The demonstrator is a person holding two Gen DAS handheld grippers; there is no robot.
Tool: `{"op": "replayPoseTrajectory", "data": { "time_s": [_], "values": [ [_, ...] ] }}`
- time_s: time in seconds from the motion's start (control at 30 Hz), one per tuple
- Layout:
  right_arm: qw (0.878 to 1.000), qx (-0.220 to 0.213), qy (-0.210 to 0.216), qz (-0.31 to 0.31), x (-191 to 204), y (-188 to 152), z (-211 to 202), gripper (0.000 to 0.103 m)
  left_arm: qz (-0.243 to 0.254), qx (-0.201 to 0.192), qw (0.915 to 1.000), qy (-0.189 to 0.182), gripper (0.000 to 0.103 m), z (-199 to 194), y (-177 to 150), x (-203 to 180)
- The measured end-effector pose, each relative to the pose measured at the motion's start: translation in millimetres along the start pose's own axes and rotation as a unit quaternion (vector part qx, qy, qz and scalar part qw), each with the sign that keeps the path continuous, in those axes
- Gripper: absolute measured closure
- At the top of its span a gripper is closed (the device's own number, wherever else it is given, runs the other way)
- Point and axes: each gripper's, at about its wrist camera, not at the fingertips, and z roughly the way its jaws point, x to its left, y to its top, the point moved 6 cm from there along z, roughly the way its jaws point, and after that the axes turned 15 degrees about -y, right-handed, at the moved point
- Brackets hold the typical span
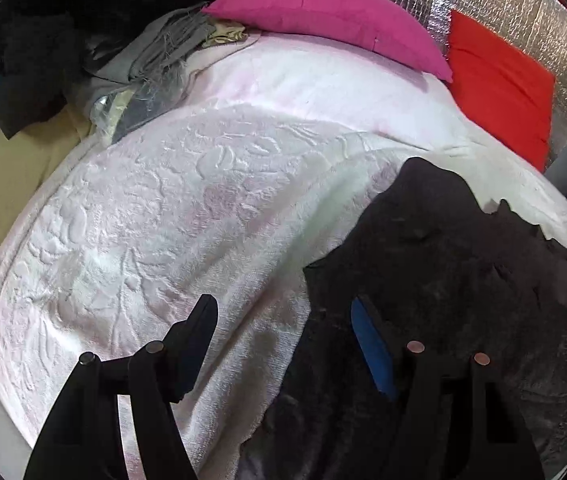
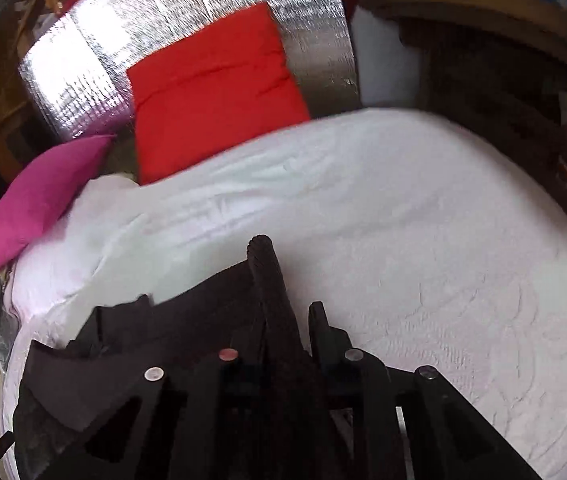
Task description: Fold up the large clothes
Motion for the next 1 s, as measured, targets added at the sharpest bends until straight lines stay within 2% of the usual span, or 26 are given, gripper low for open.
{"op": "replayPoseTrajectory", "data": {
  "time_s": [0.07,0.1,0.17,0.23,0.27,0.3,0.37,0.5,0.63,0.7,0.8,0.87,1.0],
  "values": [
    [0.999,0.029,0.009,0.014,-2.2,-8.2,19.5,0.081,0.004,0.014,0.9999,0.006,0.033,6.6,-3.0,0.7],
    [0.998,0.057,0.023,0.025,-1.8,-13.2,30.1,0.079,0.006,0.024,0.9997,0.009,0.033,10.6,-5.2,1.6],
    [0.994,0.081,0.055,0.054,-3.2,-14.5,31.7,0.072,0.012,0.028,0.9994,0.015,0.033,13.6,-7.6,1.1],
    [0.989,0.078,0.098,0.082,-6.8,-7.6,20.1,0.043,0.022,0.027,0.9992,0.022,0.033,11.5,-8.3,-0.6],
    [0.984,0.075,0.126,0.099,-9.5,-3.7,10.5,0.017,0.025,0.027,0.9990,0.025,0.033,10.7,-8.2,-1.3],
    [0.980,0.066,0.150,0.115,-13.3,0.5,-1.6,0.015,0.026,0.027,0.9990,0.026,0.033,10.0,-8.2,-1.7],
    [0.979,0.048,0.162,0.118,-19.8,4.9,-24.8,0.015,0.025,0.028,0.9991,0.022,0.033,8.0,-8.9,-2.1],
    [0.986,0.030,0.148,0.077,-40.2,2.9,-73.1,0.015,0.029,0.025,0.9992,0.016,0.033,-0.8,-8.6,-2.0],
    [0.991,0.013,0.124,0.054,-75.5,-28.9,-108.0,0.017,0.025,0.021,0.9995,0.004,0.033,-12.5,-9.8,1.0],
    [0.992,0.022,0.107,0.061,-97.2,-58.6,-112.9,0.017,0.023,0.019,0.9996,0.001,0.033,-17.3,-10.8,3.5],
    [0.991,0.042,0.103,0.078,-115.9,-87.4,-107.4,0.018,0.022,0.015,0.9996,0.000,0.033,-25.7,-14.3,6.9],
    [0.990,0.064,0.096,0.075,-115.6,-102.7,-99.6,0.018,0.026,0.016,0.9995,-0.005,0.033,-28.7,-17.4,6.7],
    [0.994,0.063,0.079,0.050,-103.6,-115.6,-91.3,0.018,0.032,0.029,0.9991,-0.002,0.033,-27.6,-28.0,8.5]
  ]
}}
